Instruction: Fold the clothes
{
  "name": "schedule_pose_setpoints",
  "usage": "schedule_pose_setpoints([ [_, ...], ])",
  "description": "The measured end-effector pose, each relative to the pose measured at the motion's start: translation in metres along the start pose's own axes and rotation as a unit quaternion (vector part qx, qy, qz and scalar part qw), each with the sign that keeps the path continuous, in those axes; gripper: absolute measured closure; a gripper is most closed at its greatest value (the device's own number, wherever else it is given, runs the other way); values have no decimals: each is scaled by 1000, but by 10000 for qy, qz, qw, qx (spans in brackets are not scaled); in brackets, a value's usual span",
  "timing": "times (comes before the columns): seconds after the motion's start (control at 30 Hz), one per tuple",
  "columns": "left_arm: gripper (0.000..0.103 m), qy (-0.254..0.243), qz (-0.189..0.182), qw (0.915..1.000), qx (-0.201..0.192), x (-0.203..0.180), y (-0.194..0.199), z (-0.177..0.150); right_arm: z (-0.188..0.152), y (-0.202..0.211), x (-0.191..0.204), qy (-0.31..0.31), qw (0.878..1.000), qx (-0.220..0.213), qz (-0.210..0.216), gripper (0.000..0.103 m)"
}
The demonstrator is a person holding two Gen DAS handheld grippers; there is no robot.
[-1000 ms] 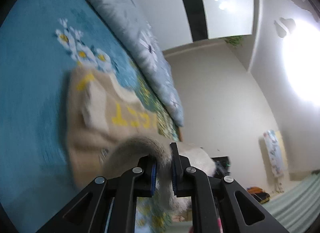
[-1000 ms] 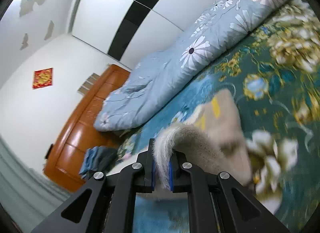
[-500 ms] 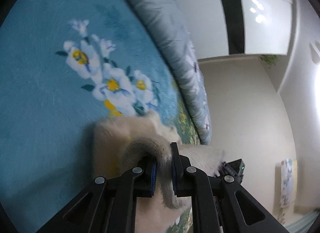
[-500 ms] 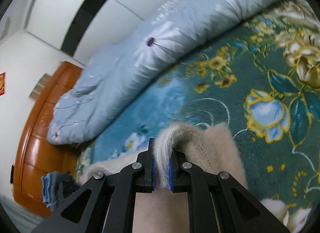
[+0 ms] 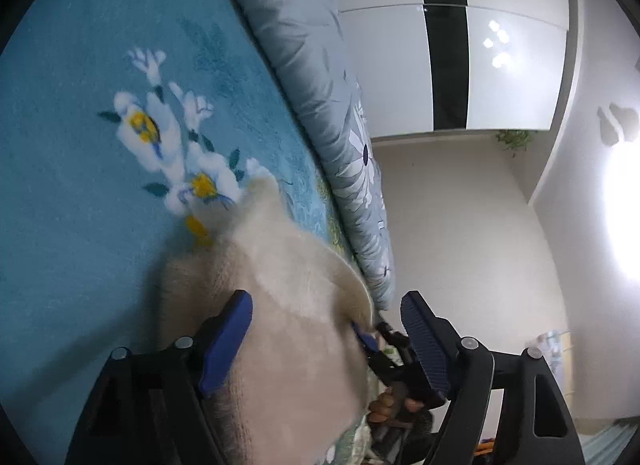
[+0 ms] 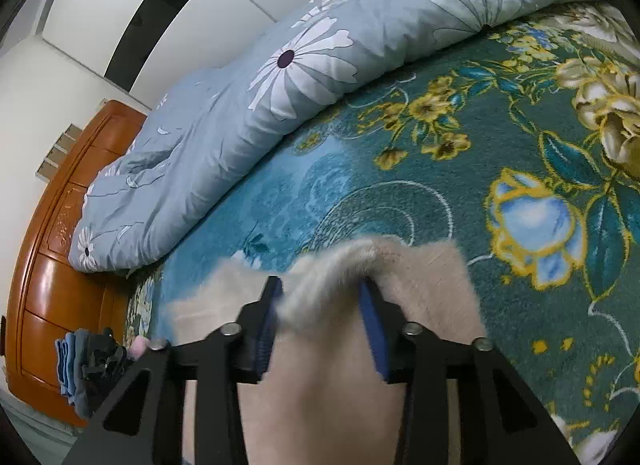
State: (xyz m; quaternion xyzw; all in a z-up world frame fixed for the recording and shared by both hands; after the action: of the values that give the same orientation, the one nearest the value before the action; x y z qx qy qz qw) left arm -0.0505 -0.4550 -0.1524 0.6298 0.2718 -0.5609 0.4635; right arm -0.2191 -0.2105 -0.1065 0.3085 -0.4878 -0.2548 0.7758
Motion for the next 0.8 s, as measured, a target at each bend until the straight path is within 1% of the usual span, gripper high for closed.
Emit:
schedule_pose_setpoints([
  [0.07, 21, -12, 97, 9999, -24, -4, 7, -3, -1, 9, 7, 111, 9999, -40, -7, 48],
  [0.1, 20, -94, 203, 9997, -71, -8, 11, -4, -1, 16, 10, 201, 9998, -74, 7, 46],
  [0.13, 19, -237, 416, 9988, -141, -11, 17, -5, -2, 22, 14, 290, 9995, -109, 21, 45],
  [0.2, 16, -531, 892, 9943, -224, -13, 23, -8, -3, 37, 20, 475, 9987, -188, 40, 36],
  [0.27, 15, -745, 1318, 9882, -216, -9, 28, -14, -7, 54, 18, 682, 9973, -265, -19, 34],
  [0.3, 15, -795, 1480, 9856, -182, -5, 30, -18, -9, 60, 14, 759, 9967, -268, -90, 31],
  [0.37, 15, -699, 1633, 9841, -44, 10, 31, -26, -16, 67, -5, 760, 9965, -218, -251, 26],
  [0.43, 15, -474, 1622, 9856, 103, 25, 29, -34, -26, 68, -31, 471, 9986, -94, -222, 26],
  [0.53, 15, -266, 1448, 9889, 214, 37, 29, -44, -40, 63, -65, -164, 9997, 48, 182, 26],
  [0.63, 14, -177, 1296, 9908, 341, 40, 20, -51, -47, 52, -77, -443, 9980, 121, 425, 26],
  [0.73, 14, -161, 1363, 9896, 429, 44, 7, -53, -51, 36, -80, -657, 9951, 232, 700, 26],
  [0.8, 7, -202, 1316, 9903, 404, 40, 0, -51, -51, 25, -74, -731, 9928, 280, 904, 26],
])
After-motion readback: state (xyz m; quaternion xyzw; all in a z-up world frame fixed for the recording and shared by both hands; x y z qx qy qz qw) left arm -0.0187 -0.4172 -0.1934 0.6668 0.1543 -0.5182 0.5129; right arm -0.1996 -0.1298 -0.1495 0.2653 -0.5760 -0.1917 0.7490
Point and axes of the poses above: each gripper's, at about its wrist camera, not at the fingertips, and y roughly against the way its jaws point, x to its left, z to its top, the point moved 9 cm from there along -y, roughly the way its jaws point, and after that the axes turned 5 degrees about x, right-handed, at the moved point
